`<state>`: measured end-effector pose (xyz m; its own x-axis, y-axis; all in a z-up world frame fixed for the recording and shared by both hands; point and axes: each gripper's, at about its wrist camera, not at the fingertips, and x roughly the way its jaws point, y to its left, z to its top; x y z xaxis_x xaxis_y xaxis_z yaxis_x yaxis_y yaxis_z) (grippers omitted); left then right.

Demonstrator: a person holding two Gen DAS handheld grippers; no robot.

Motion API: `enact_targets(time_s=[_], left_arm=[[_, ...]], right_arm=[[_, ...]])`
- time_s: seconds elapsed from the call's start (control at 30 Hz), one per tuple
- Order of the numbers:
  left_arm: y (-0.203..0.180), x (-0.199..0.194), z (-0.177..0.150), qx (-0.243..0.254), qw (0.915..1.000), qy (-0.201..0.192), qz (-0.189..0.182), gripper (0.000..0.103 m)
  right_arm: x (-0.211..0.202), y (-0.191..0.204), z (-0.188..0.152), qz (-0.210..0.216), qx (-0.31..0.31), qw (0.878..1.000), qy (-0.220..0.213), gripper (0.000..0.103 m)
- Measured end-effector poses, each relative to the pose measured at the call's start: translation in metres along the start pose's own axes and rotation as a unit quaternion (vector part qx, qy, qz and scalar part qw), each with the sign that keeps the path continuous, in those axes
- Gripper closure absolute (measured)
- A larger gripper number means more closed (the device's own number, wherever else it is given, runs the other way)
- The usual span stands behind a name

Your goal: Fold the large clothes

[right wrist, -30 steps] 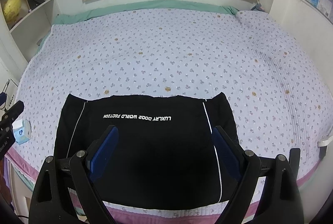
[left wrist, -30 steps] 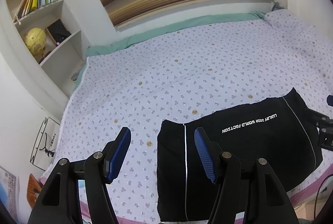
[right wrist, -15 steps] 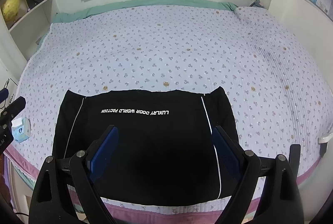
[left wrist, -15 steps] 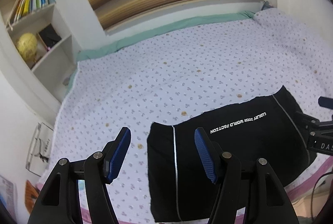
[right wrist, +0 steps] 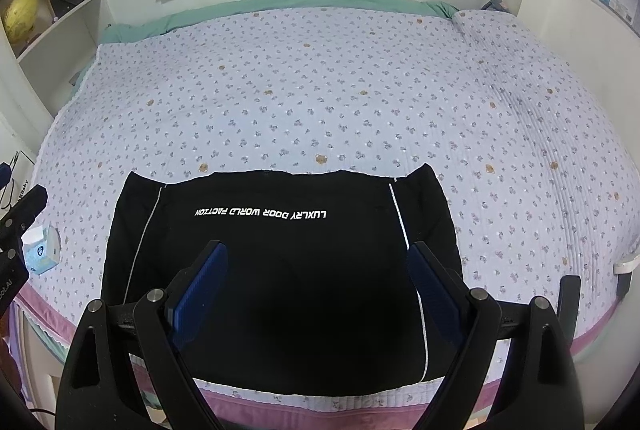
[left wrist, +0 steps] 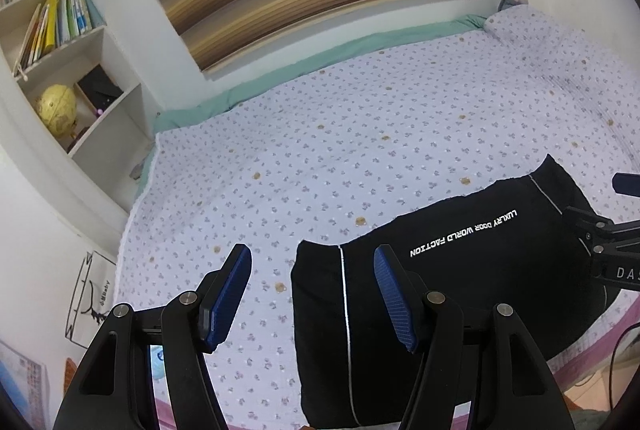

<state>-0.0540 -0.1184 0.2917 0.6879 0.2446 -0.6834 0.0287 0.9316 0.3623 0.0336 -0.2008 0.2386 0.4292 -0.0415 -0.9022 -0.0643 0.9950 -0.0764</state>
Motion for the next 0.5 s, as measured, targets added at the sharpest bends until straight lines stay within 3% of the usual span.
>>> enact_targets(time_s=[0.5], left_arm=[[-0.0058,0.0024,0.0047,0.009,0.9999,0.000,0.010,0.038]], right_arm=[[0.0064,-0.0007,0.0007,0.000,-0.003,1.000,0.008,0.011]])
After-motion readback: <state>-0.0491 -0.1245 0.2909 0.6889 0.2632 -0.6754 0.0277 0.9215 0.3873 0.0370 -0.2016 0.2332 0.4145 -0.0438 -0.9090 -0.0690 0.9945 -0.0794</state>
